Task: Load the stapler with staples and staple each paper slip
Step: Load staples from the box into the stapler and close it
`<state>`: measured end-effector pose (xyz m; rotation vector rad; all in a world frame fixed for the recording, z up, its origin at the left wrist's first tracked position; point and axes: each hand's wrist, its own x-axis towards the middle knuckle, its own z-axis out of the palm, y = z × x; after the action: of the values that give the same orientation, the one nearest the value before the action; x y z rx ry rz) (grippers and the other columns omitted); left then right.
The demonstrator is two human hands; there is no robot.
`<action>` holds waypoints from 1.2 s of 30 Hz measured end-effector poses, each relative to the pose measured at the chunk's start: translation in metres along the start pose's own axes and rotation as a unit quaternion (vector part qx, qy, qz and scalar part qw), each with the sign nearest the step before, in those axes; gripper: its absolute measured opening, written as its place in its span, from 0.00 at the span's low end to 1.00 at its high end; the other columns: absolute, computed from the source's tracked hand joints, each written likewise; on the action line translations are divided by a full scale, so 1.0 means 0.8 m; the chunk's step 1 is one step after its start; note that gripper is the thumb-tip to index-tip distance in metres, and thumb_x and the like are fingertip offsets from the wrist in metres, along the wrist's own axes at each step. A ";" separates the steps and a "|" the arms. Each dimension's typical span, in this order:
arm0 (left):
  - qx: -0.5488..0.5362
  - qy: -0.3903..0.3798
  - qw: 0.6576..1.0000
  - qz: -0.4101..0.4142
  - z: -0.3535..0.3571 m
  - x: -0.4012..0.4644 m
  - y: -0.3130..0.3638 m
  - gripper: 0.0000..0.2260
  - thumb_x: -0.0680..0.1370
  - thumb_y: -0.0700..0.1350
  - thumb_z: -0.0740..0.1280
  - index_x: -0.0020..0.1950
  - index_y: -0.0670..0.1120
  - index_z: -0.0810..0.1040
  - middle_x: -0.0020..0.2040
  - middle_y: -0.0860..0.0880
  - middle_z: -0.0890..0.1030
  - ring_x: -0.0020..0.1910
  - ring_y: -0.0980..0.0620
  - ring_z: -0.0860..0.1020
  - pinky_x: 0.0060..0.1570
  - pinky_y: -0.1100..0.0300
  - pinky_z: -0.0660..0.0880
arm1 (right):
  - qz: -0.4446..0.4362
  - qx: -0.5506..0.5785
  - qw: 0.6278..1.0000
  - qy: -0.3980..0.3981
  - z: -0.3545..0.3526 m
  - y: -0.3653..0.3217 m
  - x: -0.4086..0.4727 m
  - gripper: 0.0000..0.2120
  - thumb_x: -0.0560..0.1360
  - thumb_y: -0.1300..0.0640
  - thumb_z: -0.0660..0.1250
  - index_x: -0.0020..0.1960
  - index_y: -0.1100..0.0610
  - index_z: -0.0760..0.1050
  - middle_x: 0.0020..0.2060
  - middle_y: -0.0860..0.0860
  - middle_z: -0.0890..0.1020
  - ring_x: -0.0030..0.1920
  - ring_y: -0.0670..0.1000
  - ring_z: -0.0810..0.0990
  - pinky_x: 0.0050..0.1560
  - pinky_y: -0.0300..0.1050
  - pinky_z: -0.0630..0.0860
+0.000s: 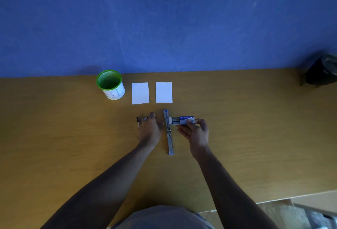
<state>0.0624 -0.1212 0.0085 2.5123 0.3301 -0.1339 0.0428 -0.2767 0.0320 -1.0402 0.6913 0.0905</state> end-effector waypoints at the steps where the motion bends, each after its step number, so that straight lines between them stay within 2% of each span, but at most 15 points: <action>1: -0.007 0.008 1.000 -0.003 0.000 0.000 -0.001 0.15 0.77 0.51 0.66 0.61 0.45 0.73 0.52 0.44 0.81 0.53 0.42 0.78 0.44 0.52 0.76 | 0.000 0.000 1.000 0.000 0.000 0.001 0.001 0.09 0.78 0.66 0.66 0.47 0.57 0.66 0.38 0.59 0.84 0.38 0.57 0.85 0.40 0.51 0.83; 3: -0.052 0.044 0.998 0.009 -0.005 0.001 -0.006 0.12 0.79 0.49 0.65 0.58 0.44 0.75 0.50 0.44 0.81 0.49 0.43 0.79 0.41 0.55 0.74 | 0.000 0.002 1.000 0.002 0.001 0.001 0.002 0.08 0.78 0.65 0.66 0.47 0.58 0.66 0.38 0.59 0.84 0.39 0.58 0.86 0.41 0.51 0.83; 5: -0.124 0.065 0.989 0.051 -0.012 0.001 -0.013 0.08 0.79 0.45 0.65 0.54 0.43 0.78 0.48 0.46 0.82 0.48 0.46 0.79 0.42 0.57 0.73 | 0.001 0.003 1.000 0.004 0.002 0.002 0.004 0.08 0.78 0.65 0.66 0.48 0.58 0.67 0.38 0.59 0.85 0.39 0.58 0.86 0.42 0.52 0.84; 8: -0.235 0.027 0.969 0.075 -0.029 0.000 -0.014 0.07 0.79 0.46 0.66 0.53 0.45 0.80 0.45 0.52 0.82 0.45 0.56 0.80 0.45 0.66 0.75 | 0.000 0.006 1.000 0.004 0.005 0.002 0.004 0.08 0.79 0.65 0.66 0.48 0.58 0.67 0.38 0.58 0.85 0.40 0.59 0.86 0.41 0.52 0.83; 10: -0.284 -0.021 0.955 0.080 -0.035 0.000 -0.011 0.09 0.79 0.48 0.66 0.54 0.45 0.81 0.43 0.56 0.81 0.42 0.63 0.79 0.42 0.73 0.73 | -0.001 0.010 1.000 -0.005 0.009 0.001 0.004 0.08 0.79 0.65 0.65 0.48 0.57 0.67 0.37 0.58 0.85 0.40 0.59 0.86 0.41 0.52 0.83; 12: -0.313 -0.060 0.945 0.077 -0.037 0.001 -0.006 0.10 0.79 0.49 0.66 0.55 0.45 0.81 0.42 0.56 0.83 0.39 0.61 0.81 0.40 0.70 0.75 | 0.000 0.011 1.000 -0.014 0.014 0.001 0.002 0.08 0.79 0.65 0.65 0.47 0.58 0.67 0.37 0.58 0.85 0.40 0.59 0.86 0.42 0.52 0.83; 14: -0.367 -0.090 0.925 0.045 -0.035 0.003 -0.002 0.08 0.78 0.45 0.68 0.54 0.44 0.82 0.42 0.51 0.84 0.38 0.52 0.82 0.39 0.61 0.78 | 0.001 0.008 1.000 -0.024 0.018 0.002 0.000 0.07 0.79 0.65 0.65 0.48 0.58 0.67 0.39 0.58 0.85 0.40 0.58 0.86 0.43 0.53 0.84; 16: -0.407 -0.102 0.907 0.021 -0.033 0.002 0.003 0.05 0.77 0.41 0.70 0.52 0.45 0.83 0.41 0.46 0.84 0.37 0.50 0.82 0.41 0.56 0.80 | 0.000 0.005 0.999 -0.032 0.021 0.003 -0.001 0.07 0.79 0.65 0.65 0.49 0.58 0.67 0.40 0.59 0.84 0.39 0.57 0.86 0.44 0.54 0.84; 20: -0.451 -0.109 0.886 -0.016 -0.033 -0.002 0.008 0.04 0.74 0.40 0.72 0.47 0.48 0.84 0.42 0.45 0.85 0.40 0.50 0.83 0.41 0.59 0.80 | -0.037 -0.037 0.996 -0.072 0.018 0.003 -0.006 0.12 0.79 0.63 0.65 0.58 0.55 0.65 0.41 0.60 0.85 0.41 0.58 0.86 0.42 0.52 0.83; 23: -0.476 -0.117 0.871 -0.032 -0.037 -0.004 0.013 0.04 0.74 0.39 0.73 0.47 0.46 0.85 0.41 0.44 0.84 0.37 0.52 0.82 0.36 0.63 0.78 | -0.063 -0.088 0.988 -0.114 0.013 0.002 -0.007 0.17 0.80 0.60 0.64 0.66 0.51 0.67 0.47 0.62 0.85 0.47 0.60 0.86 0.47 0.54 0.83; 25: -0.473 -0.131 0.871 -0.026 -0.040 -0.004 0.018 0.06 0.73 0.39 0.73 0.49 0.42 0.84 0.42 0.43 0.84 0.36 0.53 0.82 0.36 0.63 0.78 | -0.058 -0.095 0.986 -0.124 0.013 0.001 -0.006 0.14 0.81 0.60 0.64 0.66 0.55 0.71 0.50 0.62 0.85 0.49 0.62 0.86 0.50 0.57 0.82; 28: -0.466 -0.140 0.873 -0.029 -0.044 -0.004 0.026 0.09 0.73 0.40 0.74 0.51 0.40 0.84 0.45 0.44 0.84 0.36 0.55 0.80 0.34 0.63 0.76 | -0.054 -0.102 0.984 -0.136 0.017 0.003 -0.006 0.10 0.81 0.59 0.64 0.62 0.55 0.73 0.50 0.61 0.86 0.50 0.62 0.86 0.50 0.53 0.82; 31: -0.475 -0.158 0.864 -0.050 -0.046 -0.004 0.026 0.08 0.72 0.42 0.75 0.51 0.43 0.84 0.39 0.48 0.83 0.32 0.57 0.77 0.31 0.63 0.72 | -0.060 -0.110 0.981 -0.149 0.018 0.006 -0.007 0.10 0.81 0.58 0.64 0.62 0.55 0.73 0.49 0.61 0.85 0.48 0.61 0.85 0.47 0.49 0.80; 34: -0.535 -0.202 0.814 -0.104 -0.045 -0.004 0.020 0.06 0.70 0.41 0.75 0.46 0.45 0.85 0.33 0.49 0.80 0.31 0.54 0.73 0.30 0.60 0.67 | -0.073 -0.134 0.973 -0.172 0.017 0.011 -0.009 0.11 0.81 0.58 0.66 0.61 0.57 0.73 0.44 0.61 0.84 0.44 0.60 0.83 0.42 0.49 0.78; 36: -0.572 -0.223 0.779 -0.126 -0.045 -0.002 0.017 0.07 0.66 0.42 0.76 0.43 0.46 0.84 0.31 0.49 0.79 0.30 0.54 0.73 0.30 0.60 0.67 | -0.087 -0.150 0.965 -0.197 0.017 0.012 -0.011 0.11 0.81 0.57 0.66 0.61 0.59 0.72 0.40 0.60 0.83 0.39 0.57 0.81 0.38 0.47 0.76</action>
<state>0.0656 -0.1117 0.0462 1.1590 0.3834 -0.4659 0.0386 -0.2586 0.0338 -1.3220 0.2253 0.2485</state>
